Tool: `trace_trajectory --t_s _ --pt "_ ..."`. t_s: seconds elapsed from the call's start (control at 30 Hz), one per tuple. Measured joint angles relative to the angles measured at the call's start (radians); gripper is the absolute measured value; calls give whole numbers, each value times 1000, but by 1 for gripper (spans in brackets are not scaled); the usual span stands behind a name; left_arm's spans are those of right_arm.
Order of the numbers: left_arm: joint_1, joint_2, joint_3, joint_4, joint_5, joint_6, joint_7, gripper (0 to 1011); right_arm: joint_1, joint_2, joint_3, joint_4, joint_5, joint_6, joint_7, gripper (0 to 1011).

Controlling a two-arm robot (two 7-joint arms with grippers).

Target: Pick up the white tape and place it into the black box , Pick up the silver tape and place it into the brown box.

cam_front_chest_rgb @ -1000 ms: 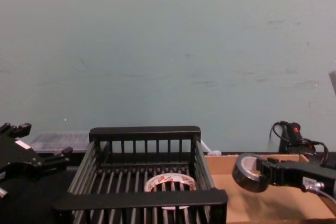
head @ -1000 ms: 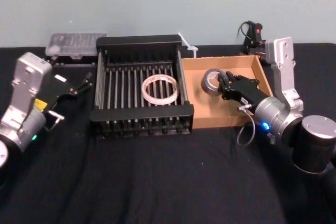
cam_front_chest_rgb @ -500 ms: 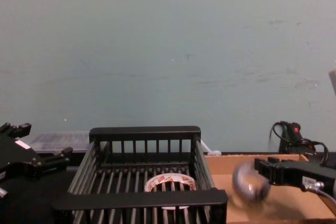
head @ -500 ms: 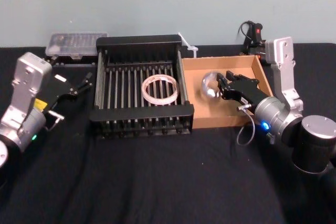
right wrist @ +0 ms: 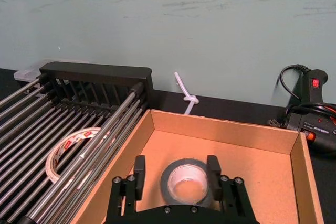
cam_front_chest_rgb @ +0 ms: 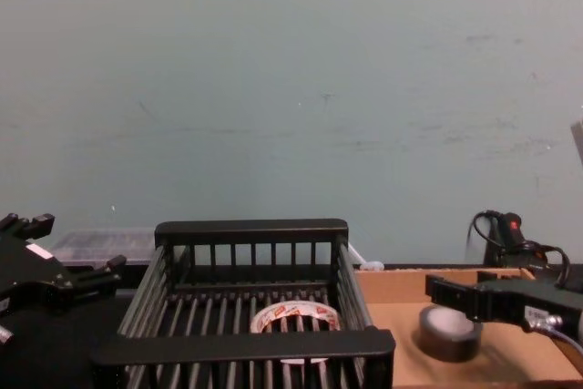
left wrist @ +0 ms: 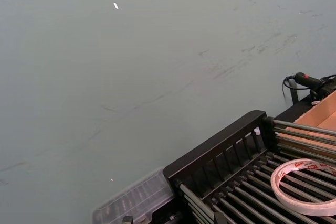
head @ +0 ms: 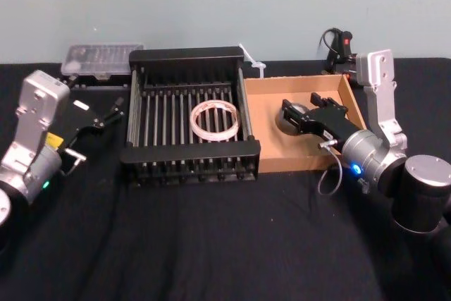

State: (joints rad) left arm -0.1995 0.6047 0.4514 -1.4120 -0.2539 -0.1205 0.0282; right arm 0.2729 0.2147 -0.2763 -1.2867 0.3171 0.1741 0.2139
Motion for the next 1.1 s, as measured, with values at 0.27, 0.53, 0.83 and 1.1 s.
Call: trace_trajectory --t_s 0.27,0.53,0.83,1.1 --pt "0 0 0 0 0 0 0 1001 -40 1 -5 -48 -60 -48 -24 941" --pt "0 0 0 0 0 0 0 1002 -94 -2 -3 -103 -120 -97 -60 1002" --pt "0 0 0 0 0 0 0 1001 -160 -8 17 -161 -159 -143 -85 1002" --pt "0 0 0 0 0 0 0 1001 -230 -4 40 -231 -181 -169 -82 1002"
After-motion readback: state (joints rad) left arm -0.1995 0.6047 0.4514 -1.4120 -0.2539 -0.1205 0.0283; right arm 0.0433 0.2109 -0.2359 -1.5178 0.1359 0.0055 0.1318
